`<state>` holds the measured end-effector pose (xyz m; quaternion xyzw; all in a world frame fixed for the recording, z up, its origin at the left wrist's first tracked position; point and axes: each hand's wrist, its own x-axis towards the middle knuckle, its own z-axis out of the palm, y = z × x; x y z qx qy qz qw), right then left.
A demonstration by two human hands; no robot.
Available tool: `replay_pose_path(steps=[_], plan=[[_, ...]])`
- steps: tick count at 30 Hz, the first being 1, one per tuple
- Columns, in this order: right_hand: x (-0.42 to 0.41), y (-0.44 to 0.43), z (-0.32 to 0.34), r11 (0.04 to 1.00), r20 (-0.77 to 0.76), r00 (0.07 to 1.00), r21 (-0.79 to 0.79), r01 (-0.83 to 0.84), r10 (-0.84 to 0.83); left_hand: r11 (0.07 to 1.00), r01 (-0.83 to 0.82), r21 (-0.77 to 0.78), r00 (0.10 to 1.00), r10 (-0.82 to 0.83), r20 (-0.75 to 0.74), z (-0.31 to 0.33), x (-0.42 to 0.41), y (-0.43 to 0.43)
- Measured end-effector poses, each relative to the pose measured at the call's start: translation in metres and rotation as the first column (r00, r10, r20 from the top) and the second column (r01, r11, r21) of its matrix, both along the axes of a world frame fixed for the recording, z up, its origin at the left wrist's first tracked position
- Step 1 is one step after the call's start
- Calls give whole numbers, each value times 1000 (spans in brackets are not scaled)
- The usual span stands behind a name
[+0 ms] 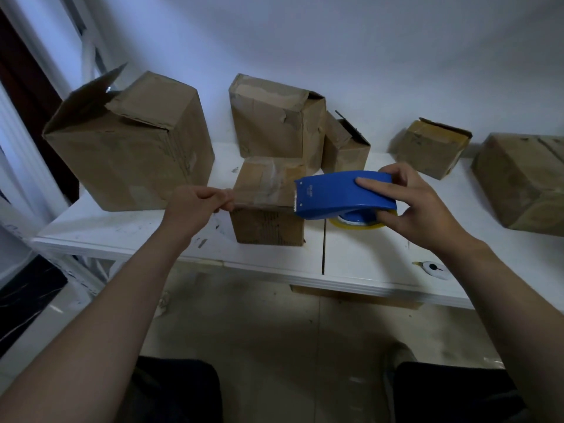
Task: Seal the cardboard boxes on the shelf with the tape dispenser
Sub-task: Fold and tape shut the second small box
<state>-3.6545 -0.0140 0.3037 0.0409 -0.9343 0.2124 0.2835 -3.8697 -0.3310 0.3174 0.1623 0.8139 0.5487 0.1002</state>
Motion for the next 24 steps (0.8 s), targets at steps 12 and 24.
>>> replay_pose_path(steps=[12,24], plan=[[5,13,-14,996,-78,996,74,47,-42,995,-97,16,993,96,64,-22,-29,-30],[-2,21,-22,990,-76,990,69,126,-120,998,-62,-7,995,63,79,-36,-38,-13]])
